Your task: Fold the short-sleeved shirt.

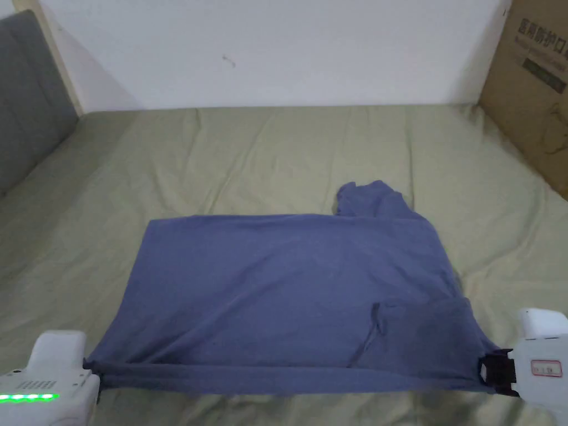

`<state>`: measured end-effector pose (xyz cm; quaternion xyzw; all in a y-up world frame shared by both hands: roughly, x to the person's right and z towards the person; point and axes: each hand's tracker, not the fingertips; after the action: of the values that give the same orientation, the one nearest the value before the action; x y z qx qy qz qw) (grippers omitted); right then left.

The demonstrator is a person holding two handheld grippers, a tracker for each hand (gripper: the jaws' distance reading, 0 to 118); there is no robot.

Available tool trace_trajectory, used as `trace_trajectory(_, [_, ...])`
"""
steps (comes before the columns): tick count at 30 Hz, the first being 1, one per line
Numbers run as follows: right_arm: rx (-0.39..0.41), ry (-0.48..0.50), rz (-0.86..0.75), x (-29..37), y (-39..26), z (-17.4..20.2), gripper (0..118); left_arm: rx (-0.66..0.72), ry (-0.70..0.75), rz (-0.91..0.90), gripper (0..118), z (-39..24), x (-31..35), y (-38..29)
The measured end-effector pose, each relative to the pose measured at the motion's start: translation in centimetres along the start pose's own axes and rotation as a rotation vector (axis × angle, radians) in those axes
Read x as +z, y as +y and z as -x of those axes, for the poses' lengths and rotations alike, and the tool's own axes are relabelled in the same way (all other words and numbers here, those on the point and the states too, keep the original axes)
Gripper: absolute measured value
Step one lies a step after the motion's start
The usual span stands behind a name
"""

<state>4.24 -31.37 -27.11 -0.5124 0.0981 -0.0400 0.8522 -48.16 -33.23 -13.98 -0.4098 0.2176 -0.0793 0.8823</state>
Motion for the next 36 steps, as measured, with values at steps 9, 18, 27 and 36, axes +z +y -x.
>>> trace_trajectory(9, [0.043,-0.114,-0.075,2.4,-1.7,0.8,72,0.150,-0.090,0.009,98,2.0,2.6,-1.1])
trace_trajectory(18, [-0.023,-0.067,-0.066,2.2,-7.3,1.6,0,0.201,-0.154,0.042,0,1.0,5.0,-5.2])
trace_trajectory(27, [-0.001,-0.065,-0.019,0.7,-7.0,2.2,0,0.296,-0.175,0.042,55,2.9,1.1,-2.5])
trace_trajectory(36, [-0.039,-0.063,0.034,-0.8,-6.6,1.8,0,0.302,-0.235,0.195,8,2.0,-6.1,-1.6])
